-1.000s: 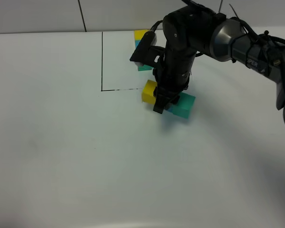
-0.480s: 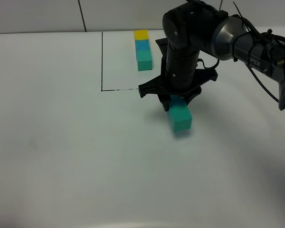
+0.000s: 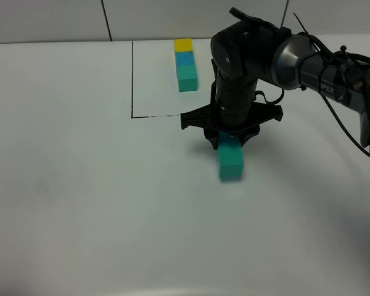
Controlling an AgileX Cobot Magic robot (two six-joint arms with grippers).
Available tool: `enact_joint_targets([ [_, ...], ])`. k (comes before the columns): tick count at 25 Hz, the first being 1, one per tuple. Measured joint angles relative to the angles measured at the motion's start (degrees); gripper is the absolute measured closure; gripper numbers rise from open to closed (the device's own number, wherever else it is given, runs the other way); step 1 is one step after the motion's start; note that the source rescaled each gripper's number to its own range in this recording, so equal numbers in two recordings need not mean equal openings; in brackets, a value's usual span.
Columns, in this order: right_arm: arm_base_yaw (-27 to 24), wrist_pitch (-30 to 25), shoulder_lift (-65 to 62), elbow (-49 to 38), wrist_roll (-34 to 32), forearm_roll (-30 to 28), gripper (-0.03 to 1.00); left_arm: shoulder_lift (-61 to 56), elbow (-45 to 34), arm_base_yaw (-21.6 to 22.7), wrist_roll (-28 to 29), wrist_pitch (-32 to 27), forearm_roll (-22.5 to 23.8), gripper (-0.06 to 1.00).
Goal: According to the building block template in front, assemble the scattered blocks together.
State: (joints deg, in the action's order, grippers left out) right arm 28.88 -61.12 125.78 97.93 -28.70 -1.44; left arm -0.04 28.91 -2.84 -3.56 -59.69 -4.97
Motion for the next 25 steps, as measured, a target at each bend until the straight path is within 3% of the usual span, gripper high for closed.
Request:
enact_joint_targets([
  [6, 0.0, 1.7, 0.0, -1.9, -2.8, -3.4, 0.95, 0.0, 0.0, 0.0, 0.0, 0.0, 0.0, 0.80],
  [25, 1.2, 4.3, 2.3, -2.0, -2.9, -3.6, 0.95, 0.0, 0.0, 0.0, 0.0, 0.0, 0.0, 0.80],
])
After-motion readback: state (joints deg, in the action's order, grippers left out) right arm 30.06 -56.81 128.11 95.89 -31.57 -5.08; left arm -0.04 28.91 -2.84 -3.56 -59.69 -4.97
